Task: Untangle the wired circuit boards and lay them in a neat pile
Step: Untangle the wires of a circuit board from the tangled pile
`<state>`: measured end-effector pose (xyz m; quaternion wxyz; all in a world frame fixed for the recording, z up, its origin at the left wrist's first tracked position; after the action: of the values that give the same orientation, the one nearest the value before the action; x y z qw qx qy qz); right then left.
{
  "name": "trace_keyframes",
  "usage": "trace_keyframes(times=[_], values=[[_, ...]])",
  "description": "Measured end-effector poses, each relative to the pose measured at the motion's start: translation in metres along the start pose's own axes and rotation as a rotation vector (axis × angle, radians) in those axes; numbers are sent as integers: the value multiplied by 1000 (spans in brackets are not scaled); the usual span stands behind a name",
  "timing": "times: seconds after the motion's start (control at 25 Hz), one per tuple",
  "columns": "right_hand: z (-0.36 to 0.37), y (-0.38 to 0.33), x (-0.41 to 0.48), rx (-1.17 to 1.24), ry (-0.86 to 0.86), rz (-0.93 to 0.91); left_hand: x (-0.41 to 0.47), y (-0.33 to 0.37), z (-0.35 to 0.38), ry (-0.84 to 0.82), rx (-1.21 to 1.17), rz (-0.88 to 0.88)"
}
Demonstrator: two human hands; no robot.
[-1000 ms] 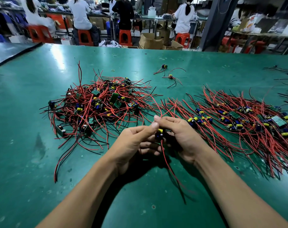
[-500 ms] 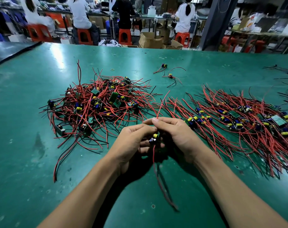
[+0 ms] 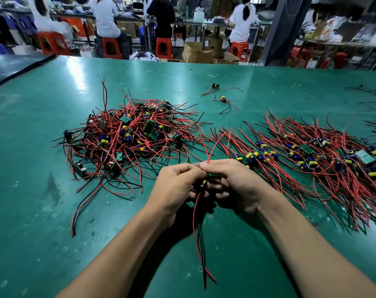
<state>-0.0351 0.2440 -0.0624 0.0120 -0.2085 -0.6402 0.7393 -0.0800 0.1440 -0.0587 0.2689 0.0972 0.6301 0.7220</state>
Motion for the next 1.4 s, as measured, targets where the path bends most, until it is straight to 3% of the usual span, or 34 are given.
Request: trace_keyframes(times=[0.8, 1.04, 1.24, 1.4], values=[[-30, -5, 15, 338, 311, -145, -4, 2, 7, -162, 55, -69], [-44, -7, 16, 260, 391, -194, -5, 0, 5, -179, 28, -105], [-58, -11, 11, 90, 568, -317, -4, -1, 3, -164, -2, -116], [-58, -11, 11, 125, 566, -320, -2, -1, 0, -157, -24, -109]])
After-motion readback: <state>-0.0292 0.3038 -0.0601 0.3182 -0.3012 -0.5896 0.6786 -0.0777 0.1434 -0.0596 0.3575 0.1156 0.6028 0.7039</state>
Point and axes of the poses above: each hand's wrist, its own x-axis towards the middle knuckle, its own z-axis out of the palm, y = z × x, the point moved 8 cm from there along x, towards the middle knuckle, and after that the axes turned 7 degrees about y, right-handed, at the moved point
